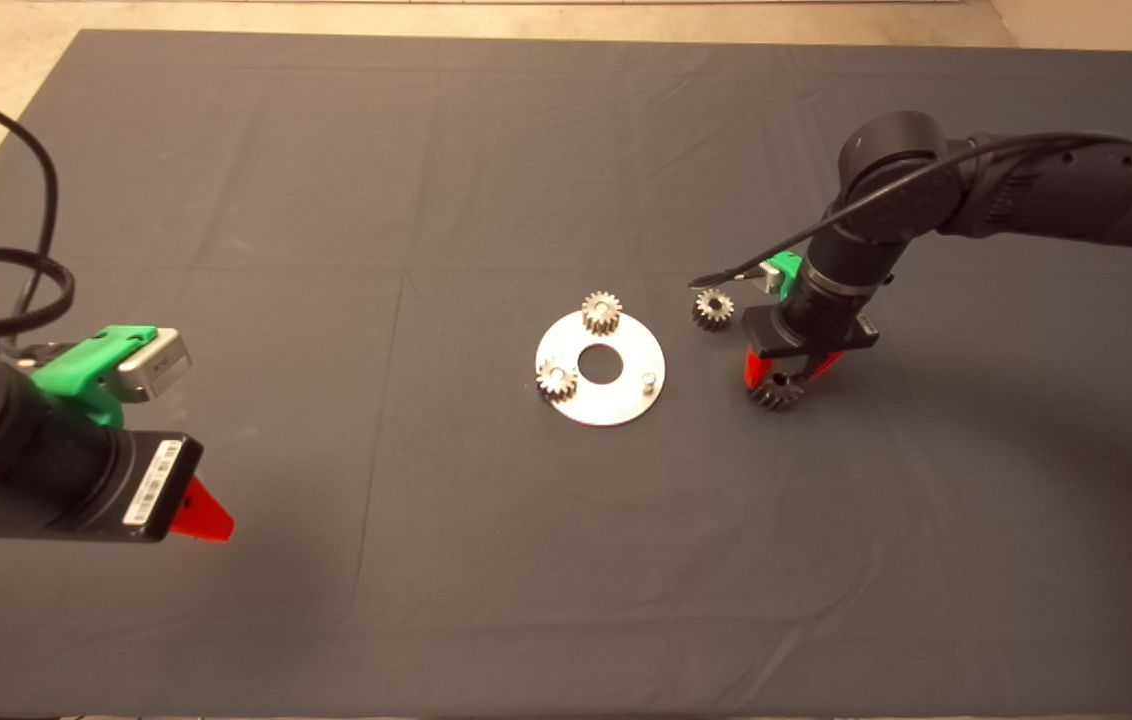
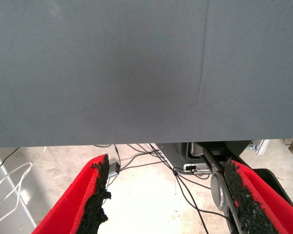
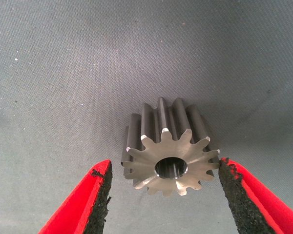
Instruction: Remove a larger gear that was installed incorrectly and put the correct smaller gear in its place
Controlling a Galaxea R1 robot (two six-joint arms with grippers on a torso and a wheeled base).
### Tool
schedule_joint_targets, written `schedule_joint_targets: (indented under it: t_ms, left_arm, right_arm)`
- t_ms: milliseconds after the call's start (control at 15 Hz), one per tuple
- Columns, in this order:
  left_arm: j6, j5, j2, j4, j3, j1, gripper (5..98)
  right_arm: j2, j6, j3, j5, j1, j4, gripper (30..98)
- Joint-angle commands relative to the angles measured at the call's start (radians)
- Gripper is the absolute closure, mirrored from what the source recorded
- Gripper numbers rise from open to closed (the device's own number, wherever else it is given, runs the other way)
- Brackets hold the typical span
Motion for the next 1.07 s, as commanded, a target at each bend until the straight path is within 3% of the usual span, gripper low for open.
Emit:
schedule_joint_targets:
  t_ms: [0,333,600,800,1000]
  left_arm:
    - [-0.002,0.133,0.0,-0.007,0.007,-0.014,44.4]
    - [-0.007,0.133,0.001,-0.007,0.005,-0.014,44.4]
    - [-0.008,0.133,-0.002,-0.004,0.01,-0.012,44.4]
    - [-0.008,0.133,0.0,-0.004,0.005,-0.013,44.4]
    - [-0.009,0.133,0.0,-0.004,0.005,-0.013,44.4]
  right_arm:
    - [0.019,0.006,0.001,-0.123,0.024,0.036,71.0]
    - [0.042,-0.008,-0.038,-0.123,0.024,0.034,60.6]
    - [0.066,-0.055,-0.127,-0.123,0.05,0.04,60.4]
    - [0.074,-0.046,-0.046,-0.123,0.073,0.032,60.4]
    - [0.084,-0.039,0.013,-0.123,0.07,-0.043,60.4]
